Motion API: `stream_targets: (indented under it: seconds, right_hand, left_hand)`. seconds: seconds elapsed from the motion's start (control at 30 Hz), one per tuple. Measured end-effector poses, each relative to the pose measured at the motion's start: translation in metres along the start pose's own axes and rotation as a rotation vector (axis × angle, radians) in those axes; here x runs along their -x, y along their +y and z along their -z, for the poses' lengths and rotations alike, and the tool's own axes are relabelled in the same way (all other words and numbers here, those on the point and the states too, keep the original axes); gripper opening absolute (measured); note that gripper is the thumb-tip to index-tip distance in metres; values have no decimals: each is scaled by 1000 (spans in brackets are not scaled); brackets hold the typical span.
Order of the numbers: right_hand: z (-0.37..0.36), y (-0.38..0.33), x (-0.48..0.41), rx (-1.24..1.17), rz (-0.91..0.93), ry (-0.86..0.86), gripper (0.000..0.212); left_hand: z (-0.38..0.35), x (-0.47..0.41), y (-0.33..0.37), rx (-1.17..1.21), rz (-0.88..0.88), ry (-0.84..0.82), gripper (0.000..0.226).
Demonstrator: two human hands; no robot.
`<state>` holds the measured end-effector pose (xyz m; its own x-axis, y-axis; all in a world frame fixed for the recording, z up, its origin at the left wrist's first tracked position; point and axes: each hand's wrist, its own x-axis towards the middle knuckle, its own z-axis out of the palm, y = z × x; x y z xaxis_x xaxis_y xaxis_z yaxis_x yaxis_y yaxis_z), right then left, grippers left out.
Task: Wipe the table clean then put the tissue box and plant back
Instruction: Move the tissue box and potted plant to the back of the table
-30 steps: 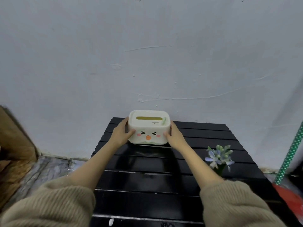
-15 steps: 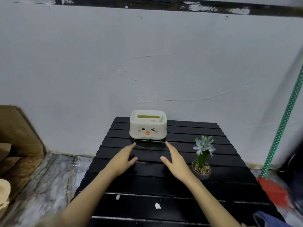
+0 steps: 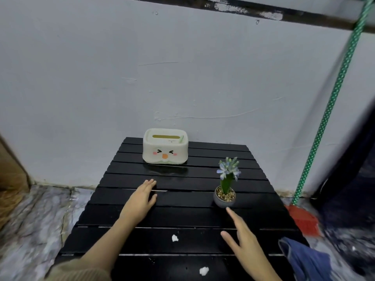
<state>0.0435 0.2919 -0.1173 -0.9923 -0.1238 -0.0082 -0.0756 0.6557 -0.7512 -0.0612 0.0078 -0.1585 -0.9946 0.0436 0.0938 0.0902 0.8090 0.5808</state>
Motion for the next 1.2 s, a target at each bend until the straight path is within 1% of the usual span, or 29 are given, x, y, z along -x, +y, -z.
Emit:
stream_targets:
  seconds: [0.07, 0.17, 0.33, 0.4, 0.47, 0.57, 0.67, 0.8, 0.97, 1.1, 1.2]
  right_hand:
    - [9, 5, -5, -10, -7, 68, 65]
    - [19, 14, -25, 64, -8, 159, 64]
    - [20, 12, -59, 25, -6, 141, 82]
    - [16, 12, -68, 23, 7, 131, 85]
    - [11, 14, -74, 39, 14, 143, 83]
    - [8, 17, -81, 56, 23, 197, 74]
    - [8, 17, -88, 60, 43, 215, 69]
    - [5, 12, -107, 55, 78, 230, 68]
    - [3, -5, -158, 24, 89, 275, 70]
    - [-1, -12, -209, 21, 74, 301, 69]
    - [-8, -11, -239, 14, 26, 303, 69]
  left_hand:
    - [0, 0, -1, 2, 2, -1, 48]
    - [0, 1, -1, 10, 4, 5, 48]
    - [0, 1, 0, 15, -4, 15, 48]
    - [0, 1, 0, 16, -2, 14, 48]
    - [0, 1, 0, 10, -1, 14, 48]
    - [0, 1, 0, 4, 2, 15, 48]
    - [-1, 1, -1, -3, 1, 18, 47]
    - [-2, 1, -2, -3, -1, 19, 48]
    - [-3, 0, -2, -11, -14, 36, 47]
    - [-5, -1, -5, -8, -10, 45, 47]
    - [-7, -3, -6, -16, -18, 59, 47]
